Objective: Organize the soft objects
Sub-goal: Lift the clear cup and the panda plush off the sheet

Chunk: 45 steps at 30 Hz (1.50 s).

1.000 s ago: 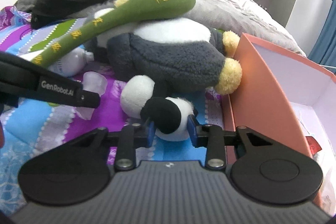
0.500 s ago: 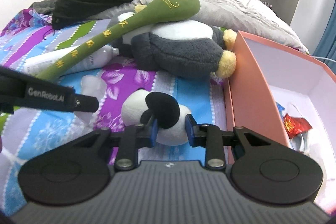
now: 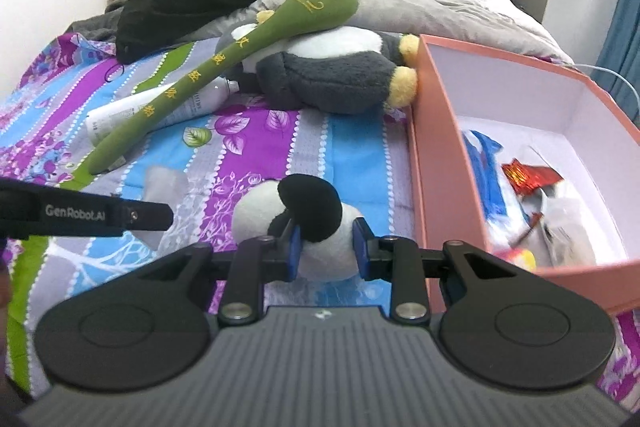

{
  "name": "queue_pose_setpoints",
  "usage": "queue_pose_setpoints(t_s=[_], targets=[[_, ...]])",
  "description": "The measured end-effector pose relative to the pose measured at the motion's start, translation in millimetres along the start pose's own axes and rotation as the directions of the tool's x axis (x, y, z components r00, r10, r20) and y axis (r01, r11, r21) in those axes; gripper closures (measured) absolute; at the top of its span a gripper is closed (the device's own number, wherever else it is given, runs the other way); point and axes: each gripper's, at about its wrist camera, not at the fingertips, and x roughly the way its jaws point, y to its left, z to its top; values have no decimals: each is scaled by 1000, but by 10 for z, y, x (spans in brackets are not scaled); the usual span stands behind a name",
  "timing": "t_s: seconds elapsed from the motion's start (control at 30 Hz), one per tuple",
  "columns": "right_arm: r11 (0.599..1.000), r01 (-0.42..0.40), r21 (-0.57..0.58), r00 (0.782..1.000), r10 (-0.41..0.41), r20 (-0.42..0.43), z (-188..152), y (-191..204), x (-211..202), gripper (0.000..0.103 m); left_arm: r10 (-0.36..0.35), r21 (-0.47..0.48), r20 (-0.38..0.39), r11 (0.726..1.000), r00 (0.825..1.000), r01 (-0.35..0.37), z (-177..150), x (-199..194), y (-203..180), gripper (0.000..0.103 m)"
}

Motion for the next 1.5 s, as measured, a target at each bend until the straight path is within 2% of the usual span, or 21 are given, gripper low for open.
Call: queue_pose_setpoints(t_s=[0.23,0.43,0.83,0.93,0.97,1.0,1.1,1.3,1.5], targets=[[1000,8,19,1000,-8,18,-80,-63,-272,73,-9,41,18,999,1000,8,-81,-243,-185,89],[999,27,31,998,-29,57,-32,-180,-479,74,-42,56,45,998,998,39,7,-407,-332,89],[996,42,82,981,-57,187,386,-463,-877,75,-119,146,151,985,981,97,524,-759,-828,89],[995,52,84,973,-69,222,510,-555,-970,79,-147,174,173,978,974,117,704,-824,-990,89],[995,52,87,970,-71,234,556,-596,-1004,85,-157,183,179,975,971,124,766,-838,-1051,89],[995,53,88,967,-73,245,600,-632,-1034,98,-167,191,185,973,968,131,820,-853,-1107,89],[993,57,99,959,-82,271,721,-764,-1077,97,-195,212,191,965,962,153,955,-845,-1292,89],[987,57,150,966,-93,243,727,-1020,-979,97,-222,240,159,954,962,181,975,-722,-1562,89],[982,25,188,980,-61,190,484,-1004,-848,97,-207,208,104,961,973,182,782,-526,-1476,89]])
